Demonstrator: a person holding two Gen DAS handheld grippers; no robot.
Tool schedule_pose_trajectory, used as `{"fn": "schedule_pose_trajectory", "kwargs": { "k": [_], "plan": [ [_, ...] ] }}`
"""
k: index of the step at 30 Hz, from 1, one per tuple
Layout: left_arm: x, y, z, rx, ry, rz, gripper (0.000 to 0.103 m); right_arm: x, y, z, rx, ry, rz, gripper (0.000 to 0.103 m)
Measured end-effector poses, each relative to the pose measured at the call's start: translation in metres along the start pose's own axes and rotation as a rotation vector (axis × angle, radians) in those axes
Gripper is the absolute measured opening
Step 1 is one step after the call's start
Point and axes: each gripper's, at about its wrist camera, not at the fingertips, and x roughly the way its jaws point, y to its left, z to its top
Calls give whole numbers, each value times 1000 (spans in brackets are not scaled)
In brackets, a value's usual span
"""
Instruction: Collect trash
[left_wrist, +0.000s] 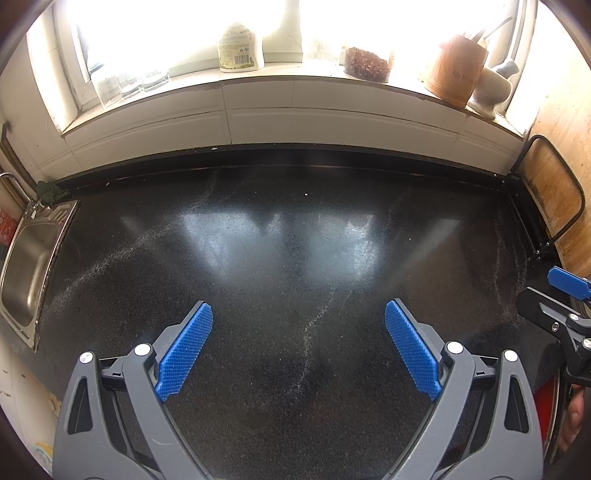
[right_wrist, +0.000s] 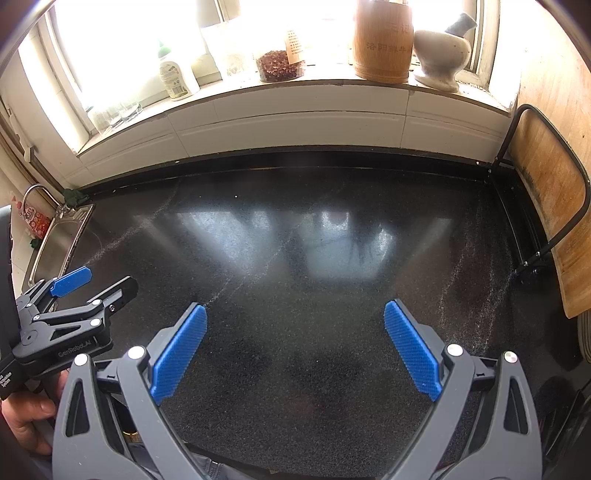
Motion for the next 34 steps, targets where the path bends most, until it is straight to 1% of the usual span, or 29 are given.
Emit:
{"fn": "schedule_pose_trajectory", "kwargs": {
  "k": [11,19,26,31,33,34],
  "plan": [
    [-4,2,-2,-14,12,-2,92,-2,1,-2,-1,-7,2,94],
    [-7,1,-3,-6,7,-10,92,-5,2,-4,-2,-13,6,94],
    [-12,-3,-2,26,-29,-3,92,-8,4,-7,0,-13,10,94],
    [-5,0,-1,25,-4,-30,92,-5,4,-7,2,-11,14,94],
    [1,4,-3,23,-8,-22,92,-2,1,-8,3,-17,16,94],
    [5,8,-5,22,-20,-34,92,1,0,-9,0,-26,13,95]
  ]
}}
